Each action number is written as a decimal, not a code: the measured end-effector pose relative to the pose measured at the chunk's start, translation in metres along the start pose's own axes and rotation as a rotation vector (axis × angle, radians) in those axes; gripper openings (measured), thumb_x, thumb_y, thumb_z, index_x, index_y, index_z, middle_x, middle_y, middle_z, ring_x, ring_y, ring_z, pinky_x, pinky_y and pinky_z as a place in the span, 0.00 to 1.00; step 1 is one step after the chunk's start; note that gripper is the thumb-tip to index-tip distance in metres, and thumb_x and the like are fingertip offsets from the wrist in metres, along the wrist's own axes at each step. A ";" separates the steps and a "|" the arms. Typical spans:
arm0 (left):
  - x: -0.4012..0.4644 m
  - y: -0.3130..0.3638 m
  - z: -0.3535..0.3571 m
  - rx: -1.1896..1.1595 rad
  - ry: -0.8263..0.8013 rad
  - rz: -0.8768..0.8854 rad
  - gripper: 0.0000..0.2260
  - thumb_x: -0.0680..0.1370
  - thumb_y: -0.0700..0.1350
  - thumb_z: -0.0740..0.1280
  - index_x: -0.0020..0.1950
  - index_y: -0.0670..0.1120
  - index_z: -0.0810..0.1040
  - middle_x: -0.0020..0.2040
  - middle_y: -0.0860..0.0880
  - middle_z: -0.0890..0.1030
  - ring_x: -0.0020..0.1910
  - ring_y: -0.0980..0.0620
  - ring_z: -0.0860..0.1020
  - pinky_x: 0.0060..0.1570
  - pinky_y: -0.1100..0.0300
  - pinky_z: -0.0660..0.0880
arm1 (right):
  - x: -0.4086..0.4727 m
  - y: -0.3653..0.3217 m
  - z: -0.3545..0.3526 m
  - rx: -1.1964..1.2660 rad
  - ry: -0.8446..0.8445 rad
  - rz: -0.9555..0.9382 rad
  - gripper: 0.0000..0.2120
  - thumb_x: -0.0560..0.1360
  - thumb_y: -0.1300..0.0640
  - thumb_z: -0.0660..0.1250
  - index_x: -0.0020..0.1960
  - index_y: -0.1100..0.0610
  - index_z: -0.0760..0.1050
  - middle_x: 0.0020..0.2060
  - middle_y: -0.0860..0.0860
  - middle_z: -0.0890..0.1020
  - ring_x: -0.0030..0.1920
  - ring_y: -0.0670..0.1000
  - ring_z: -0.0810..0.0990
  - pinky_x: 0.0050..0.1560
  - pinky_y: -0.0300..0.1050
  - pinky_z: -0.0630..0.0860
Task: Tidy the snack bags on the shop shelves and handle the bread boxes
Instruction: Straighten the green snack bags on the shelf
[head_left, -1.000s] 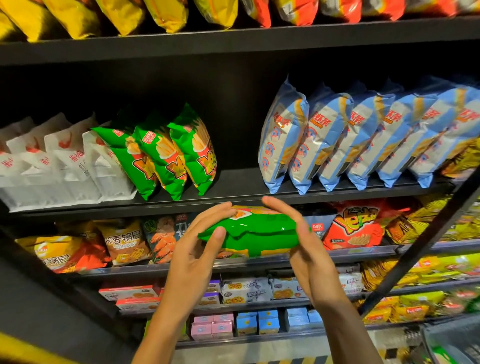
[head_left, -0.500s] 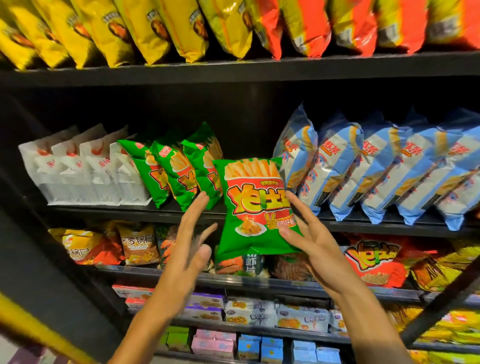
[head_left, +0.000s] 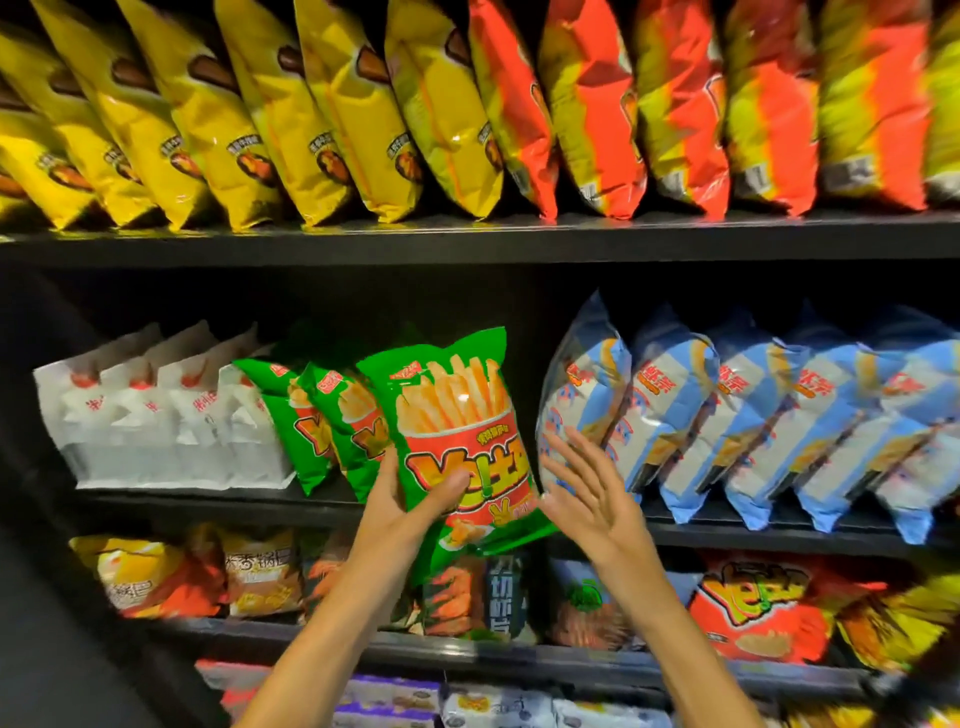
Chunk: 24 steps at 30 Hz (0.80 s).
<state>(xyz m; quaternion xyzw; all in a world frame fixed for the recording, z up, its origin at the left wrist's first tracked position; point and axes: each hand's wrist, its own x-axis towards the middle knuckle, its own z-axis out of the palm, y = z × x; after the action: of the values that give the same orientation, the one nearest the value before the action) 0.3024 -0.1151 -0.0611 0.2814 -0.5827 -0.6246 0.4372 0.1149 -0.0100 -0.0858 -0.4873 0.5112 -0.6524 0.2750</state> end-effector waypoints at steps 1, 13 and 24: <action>0.005 -0.002 0.004 0.086 0.020 0.079 0.41 0.67 0.57 0.81 0.76 0.57 0.67 0.68 0.58 0.80 0.65 0.61 0.79 0.68 0.54 0.74 | 0.003 0.003 0.000 -0.028 0.128 -0.040 0.35 0.75 0.46 0.76 0.78 0.43 0.65 0.73 0.38 0.74 0.74 0.42 0.71 0.74 0.48 0.69; 0.116 -0.071 0.054 0.429 0.133 0.482 0.40 0.75 0.40 0.76 0.81 0.49 0.59 0.77 0.49 0.68 0.76 0.49 0.67 0.73 0.45 0.67 | 0.055 0.065 0.031 -0.306 0.752 -0.009 0.37 0.77 0.55 0.76 0.80 0.50 0.62 0.75 0.49 0.69 0.72 0.51 0.72 0.71 0.48 0.72; 0.131 -0.110 0.041 0.567 -0.068 0.501 0.37 0.81 0.43 0.70 0.83 0.48 0.51 0.82 0.49 0.56 0.82 0.53 0.54 0.80 0.57 0.55 | 0.069 0.088 0.050 -0.365 0.941 -0.119 0.34 0.78 0.56 0.75 0.75 0.36 0.62 0.73 0.42 0.69 0.69 0.52 0.75 0.64 0.57 0.79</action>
<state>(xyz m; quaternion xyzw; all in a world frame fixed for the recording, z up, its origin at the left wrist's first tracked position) 0.1831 -0.2166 -0.1412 0.2192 -0.7974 -0.3212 0.4614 0.1230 -0.1179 -0.1440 -0.2088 0.6568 -0.7159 -0.1121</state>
